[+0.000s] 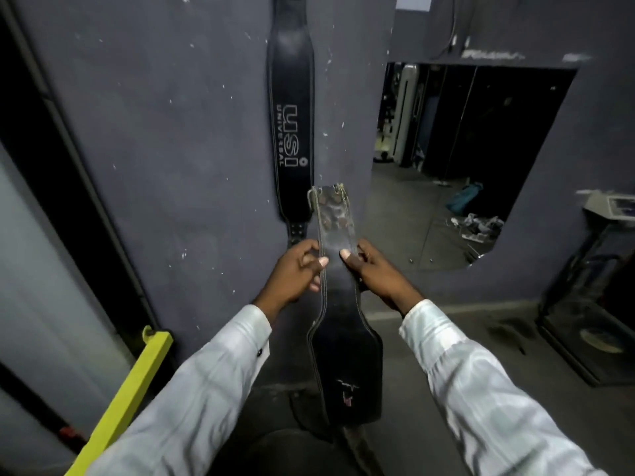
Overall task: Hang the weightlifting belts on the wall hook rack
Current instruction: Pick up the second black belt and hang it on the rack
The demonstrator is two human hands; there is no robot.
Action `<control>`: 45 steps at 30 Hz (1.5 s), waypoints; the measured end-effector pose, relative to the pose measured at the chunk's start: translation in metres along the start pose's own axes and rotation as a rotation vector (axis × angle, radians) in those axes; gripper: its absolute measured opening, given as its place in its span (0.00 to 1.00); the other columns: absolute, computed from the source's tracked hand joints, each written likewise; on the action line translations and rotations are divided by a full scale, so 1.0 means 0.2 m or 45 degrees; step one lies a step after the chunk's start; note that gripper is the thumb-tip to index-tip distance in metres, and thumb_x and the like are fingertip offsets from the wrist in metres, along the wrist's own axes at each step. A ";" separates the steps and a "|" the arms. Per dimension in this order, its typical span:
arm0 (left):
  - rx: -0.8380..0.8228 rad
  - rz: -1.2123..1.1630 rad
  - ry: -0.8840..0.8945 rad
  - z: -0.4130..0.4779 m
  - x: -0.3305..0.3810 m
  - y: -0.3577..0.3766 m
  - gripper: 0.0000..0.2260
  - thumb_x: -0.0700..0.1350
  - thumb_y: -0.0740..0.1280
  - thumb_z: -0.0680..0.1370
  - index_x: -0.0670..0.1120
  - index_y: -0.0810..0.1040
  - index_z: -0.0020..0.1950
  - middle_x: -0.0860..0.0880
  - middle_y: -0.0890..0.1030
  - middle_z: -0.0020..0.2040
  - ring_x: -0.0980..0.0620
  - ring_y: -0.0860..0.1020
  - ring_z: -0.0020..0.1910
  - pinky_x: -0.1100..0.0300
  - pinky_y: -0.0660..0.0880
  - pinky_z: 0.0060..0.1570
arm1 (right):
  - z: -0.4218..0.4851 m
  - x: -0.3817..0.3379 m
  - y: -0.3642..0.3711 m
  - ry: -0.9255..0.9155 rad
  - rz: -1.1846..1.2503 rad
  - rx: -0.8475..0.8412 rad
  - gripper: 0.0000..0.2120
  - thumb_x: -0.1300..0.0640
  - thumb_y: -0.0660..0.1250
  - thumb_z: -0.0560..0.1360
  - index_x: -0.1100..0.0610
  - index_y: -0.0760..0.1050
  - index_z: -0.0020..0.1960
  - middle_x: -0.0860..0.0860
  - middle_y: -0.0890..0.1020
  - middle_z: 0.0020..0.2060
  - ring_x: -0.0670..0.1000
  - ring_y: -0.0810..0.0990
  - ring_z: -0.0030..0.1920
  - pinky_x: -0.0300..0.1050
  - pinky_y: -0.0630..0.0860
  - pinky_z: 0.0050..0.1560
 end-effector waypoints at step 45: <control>0.457 -0.115 0.665 0.45 0.84 -1.11 0.27 0.33 0.63 0.80 0.50 0.62 0.76 0.43 0.81 0.62 0.50 0.83 0.55 0.55 0.80 0.56 | 0.56 -0.85 0.55 -0.498 0.000 0.132 0.11 0.55 0.71 0.77 0.59 0.76 0.55 0.54 0.83 0.47 0.48 0.82 0.49 0.52 0.79 0.57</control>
Point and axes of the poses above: each hand's wrist, its own z-axis towards the middle knuckle, its own y-axis out of the palm, x = y × z, the point moved 6 cm from there along z, towards the middle knuckle
